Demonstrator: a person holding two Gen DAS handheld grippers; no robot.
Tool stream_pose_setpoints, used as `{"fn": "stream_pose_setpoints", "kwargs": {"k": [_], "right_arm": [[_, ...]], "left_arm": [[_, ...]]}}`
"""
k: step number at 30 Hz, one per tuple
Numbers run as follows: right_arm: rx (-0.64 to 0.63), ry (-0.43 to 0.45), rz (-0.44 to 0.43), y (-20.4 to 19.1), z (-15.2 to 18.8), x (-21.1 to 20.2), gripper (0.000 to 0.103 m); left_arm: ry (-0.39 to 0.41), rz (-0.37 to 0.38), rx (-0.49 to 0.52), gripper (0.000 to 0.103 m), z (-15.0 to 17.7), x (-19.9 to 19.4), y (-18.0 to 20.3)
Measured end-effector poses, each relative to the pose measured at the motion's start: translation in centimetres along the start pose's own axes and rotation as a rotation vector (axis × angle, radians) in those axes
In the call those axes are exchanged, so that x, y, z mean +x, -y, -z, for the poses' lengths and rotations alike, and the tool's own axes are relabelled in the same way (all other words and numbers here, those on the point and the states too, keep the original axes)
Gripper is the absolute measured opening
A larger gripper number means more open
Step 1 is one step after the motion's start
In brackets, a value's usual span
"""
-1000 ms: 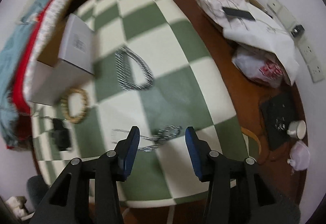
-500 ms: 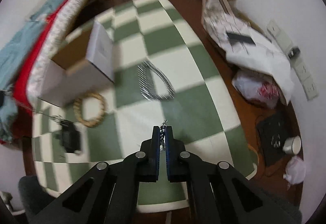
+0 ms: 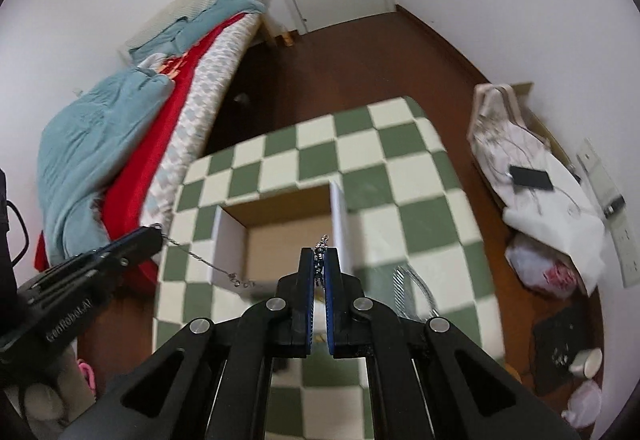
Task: Organize jewelry
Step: 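Carry both chains over the white box and open both grippers inside it, then lift both grippers out of the box and back from it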
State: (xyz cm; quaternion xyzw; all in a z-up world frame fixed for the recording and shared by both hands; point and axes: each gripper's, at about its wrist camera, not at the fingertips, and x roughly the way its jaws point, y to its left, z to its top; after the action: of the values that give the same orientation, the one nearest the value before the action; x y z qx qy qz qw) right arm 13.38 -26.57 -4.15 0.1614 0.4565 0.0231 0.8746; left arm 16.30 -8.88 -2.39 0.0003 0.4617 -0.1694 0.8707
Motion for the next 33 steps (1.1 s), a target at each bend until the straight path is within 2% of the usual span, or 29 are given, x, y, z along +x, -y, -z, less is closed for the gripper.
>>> {"fn": "stream_pose_setpoints", "kwargs": {"k": [6,15,20,26,28,29,30,33], "right_arm": [[-0.017,-0.085,-0.005,-2.2,-3.2,6.5,0.005],[-0.017,-0.225,0.03,-1.7,-3.5,16.1,0.005],[-0.027,-0.264,0.041,-1.5,-3.9,18.4,0.005],[-0.031,-0.306,0.068,-1.4,-4.6,19.3,0.006],[-0.038,-0.31,0.084,-1.4,-4.5,19.1,0.016],[-0.044,-0.308,0.093,-1.5,-4.4,18.8,0.028],[-0.054,-0.305,0.105,-1.5,-4.3,18.6,0.042],[-0.079,-0.3,0.13,-1.7,-3.8,17.8,0.048]], "left_arm": [[-0.053,-0.016,0.006,0.005,-2.5,4.8,-1.6],[-0.198,-0.04,-0.05,0.005,-2.5,13.5,-5.8],[-0.233,-0.03,-0.092,0.006,-2.2,15.1,-7.4],[-0.218,-0.073,-0.125,0.01,-2.0,14.5,-8.2],[-0.211,-0.11,-0.116,0.021,-2.0,14.0,-8.3],[-0.197,-0.117,-0.114,0.032,-2.0,13.8,-8.4],[-0.184,-0.135,-0.111,0.047,-1.9,13.4,-8.5],[-0.138,-0.185,-0.1,0.073,-1.7,12.4,-8.6]]}}
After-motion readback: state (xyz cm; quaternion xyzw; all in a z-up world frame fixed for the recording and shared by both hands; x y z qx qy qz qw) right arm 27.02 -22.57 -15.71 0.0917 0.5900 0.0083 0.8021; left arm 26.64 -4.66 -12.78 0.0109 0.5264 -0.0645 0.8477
